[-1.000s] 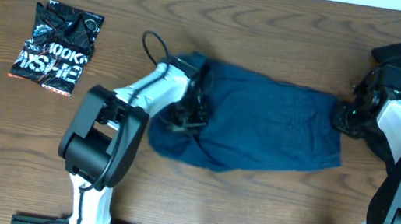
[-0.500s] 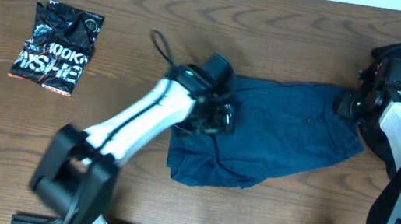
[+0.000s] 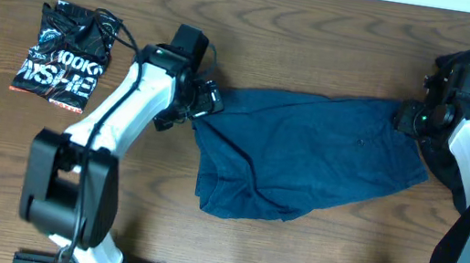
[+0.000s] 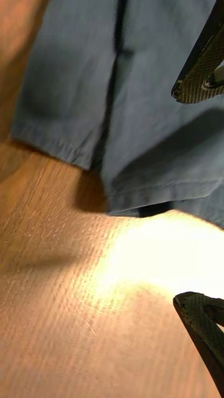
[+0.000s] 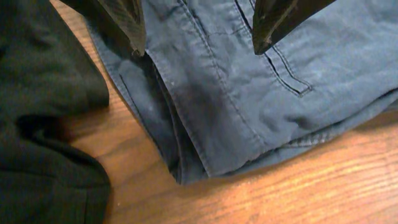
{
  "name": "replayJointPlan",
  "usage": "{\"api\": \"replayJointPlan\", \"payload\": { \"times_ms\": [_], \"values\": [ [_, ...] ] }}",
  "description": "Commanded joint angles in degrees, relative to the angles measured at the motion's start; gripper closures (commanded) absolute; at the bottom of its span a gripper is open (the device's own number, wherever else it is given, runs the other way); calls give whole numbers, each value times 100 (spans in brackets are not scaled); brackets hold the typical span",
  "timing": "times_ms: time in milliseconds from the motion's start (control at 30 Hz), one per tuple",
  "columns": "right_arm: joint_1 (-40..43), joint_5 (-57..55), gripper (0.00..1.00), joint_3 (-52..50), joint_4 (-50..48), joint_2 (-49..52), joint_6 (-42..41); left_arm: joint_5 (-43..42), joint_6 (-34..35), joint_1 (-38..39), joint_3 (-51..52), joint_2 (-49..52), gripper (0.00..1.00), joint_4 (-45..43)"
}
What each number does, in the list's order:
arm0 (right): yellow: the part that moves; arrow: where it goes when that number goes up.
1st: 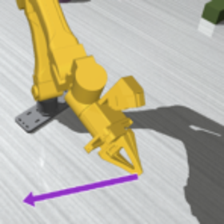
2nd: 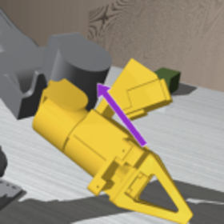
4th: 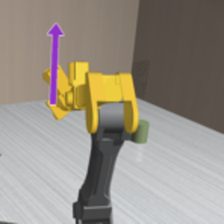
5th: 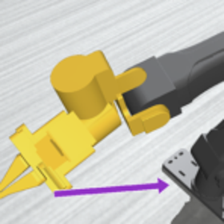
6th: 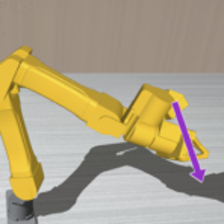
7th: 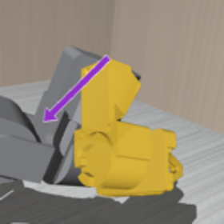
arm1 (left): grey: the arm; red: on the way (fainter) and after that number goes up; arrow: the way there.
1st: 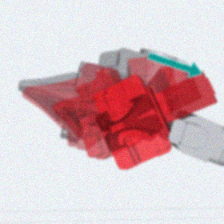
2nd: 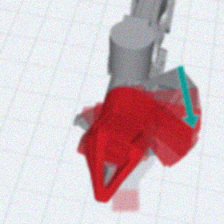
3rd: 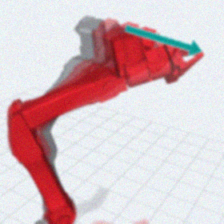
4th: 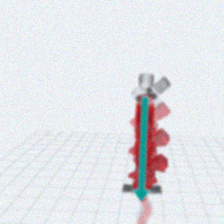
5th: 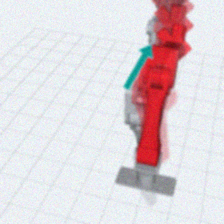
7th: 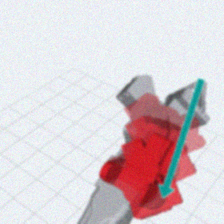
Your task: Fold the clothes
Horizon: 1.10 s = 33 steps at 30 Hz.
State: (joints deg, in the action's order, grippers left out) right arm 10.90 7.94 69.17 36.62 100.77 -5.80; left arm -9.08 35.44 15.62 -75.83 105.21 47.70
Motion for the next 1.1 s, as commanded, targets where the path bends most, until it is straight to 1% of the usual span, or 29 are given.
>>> {"api": "replayJointPlan", "payload": {
  "times_ms": [0,33,67,200,233,267,300,333,367,433,500,533,600,700,800,1067],
  "values": [
    [-46,46,47,90,68,-92,76,-83,-260,15,-13,400,0,-57],
    [-46,44,47,90,74,-92,76,-103,-260,15,-13,459,1,-85],
    [-46,46,47,90,85,-92,76,-166,-260,15,-13,544,4,-138],
    [-46,44,51,92,122,-90,76,-459,-258,15,-13,772,28,-236],
    [-46,46,52,92,131,-92,74,-525,-262,15,-13,787,36,-267],
    [-46,44,54,90,136,-92,74,-551,-262,15,-13,789,48,-295],
    [-46,46,57,90,138,-92,74,-551,-262,15,-13,785,65,-332],
    [-46,46,60,90,136,-92,74,-551,-262,15,-15,763,89,-354],
    [-46,44,64,90,129,-92,74,-549,-264,13,-15,748,94,-372],
    [-46,44,67,90,79,-92,74,-549,-380,13,-70,686,94,-374],
    [-46,44,66,92,-68,-90,74,-549,-603,15,-184,610,94,-365],
    [-46,44,64,92,-179,-92,74,-549,-697,15,-254,544,94,-363],
    [-46,46,55,92,-428,-92,74,-546,-782,15,-337,391,94,-372],
    [-46,44,49,90,-772,-87,76,-525,-780,13,-365,103,94,-365],
    [-46,44,45,90,-1054,-22,79,-529,-778,15,-365,-101,94,-278],
    [-74,321,44,90,-1648,632,79,-549,-776,59,-363,-214,94,-81]
  ]
}}
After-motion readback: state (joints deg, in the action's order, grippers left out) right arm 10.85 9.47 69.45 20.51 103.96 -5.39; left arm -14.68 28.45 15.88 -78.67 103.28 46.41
